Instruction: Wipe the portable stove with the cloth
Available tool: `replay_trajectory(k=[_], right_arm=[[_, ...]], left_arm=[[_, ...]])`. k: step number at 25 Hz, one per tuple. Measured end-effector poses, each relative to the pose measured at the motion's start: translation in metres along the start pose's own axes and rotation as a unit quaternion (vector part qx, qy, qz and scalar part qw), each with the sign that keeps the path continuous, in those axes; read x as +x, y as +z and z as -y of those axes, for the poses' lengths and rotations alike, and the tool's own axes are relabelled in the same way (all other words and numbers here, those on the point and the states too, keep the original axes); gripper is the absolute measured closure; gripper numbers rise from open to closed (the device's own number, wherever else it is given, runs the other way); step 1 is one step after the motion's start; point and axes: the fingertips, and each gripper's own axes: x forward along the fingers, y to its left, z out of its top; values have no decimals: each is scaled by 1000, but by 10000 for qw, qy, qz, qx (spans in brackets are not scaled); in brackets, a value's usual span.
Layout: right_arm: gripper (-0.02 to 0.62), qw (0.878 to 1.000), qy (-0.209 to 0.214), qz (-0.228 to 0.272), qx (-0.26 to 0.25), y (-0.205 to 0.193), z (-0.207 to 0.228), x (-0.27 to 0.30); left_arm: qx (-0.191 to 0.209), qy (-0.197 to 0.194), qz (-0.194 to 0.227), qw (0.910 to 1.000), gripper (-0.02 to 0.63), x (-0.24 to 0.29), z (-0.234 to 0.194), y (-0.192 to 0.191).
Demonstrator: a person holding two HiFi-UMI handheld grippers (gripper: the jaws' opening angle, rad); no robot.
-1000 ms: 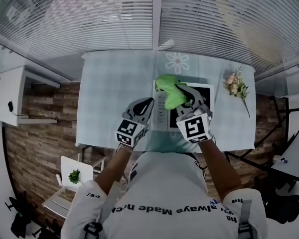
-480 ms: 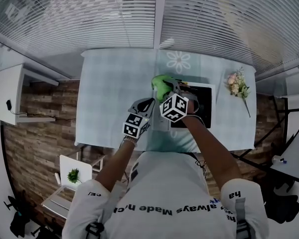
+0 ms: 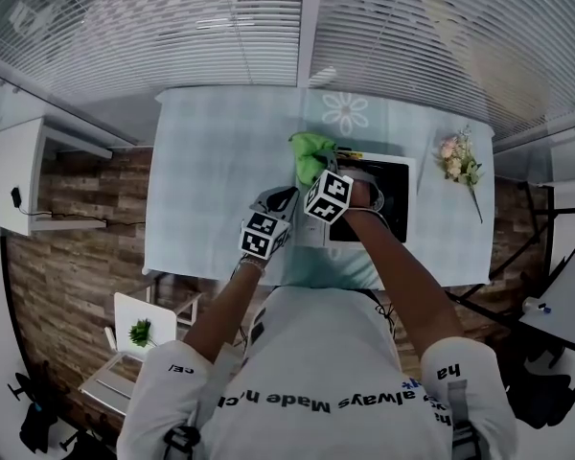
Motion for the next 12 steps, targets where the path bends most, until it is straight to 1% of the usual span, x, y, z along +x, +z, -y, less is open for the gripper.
replay_trajectory(k=[4, 12], right_arm=[[569, 9998, 155, 6, -118, -2, -14, -8], [569, 9989, 453, 1, -130, 1, -39, -22]], left_arm=[[28, -35, -82, 10000, 594, -1, 5, -7], [18, -41, -231, 9997, 594, -3, 8, -18]])
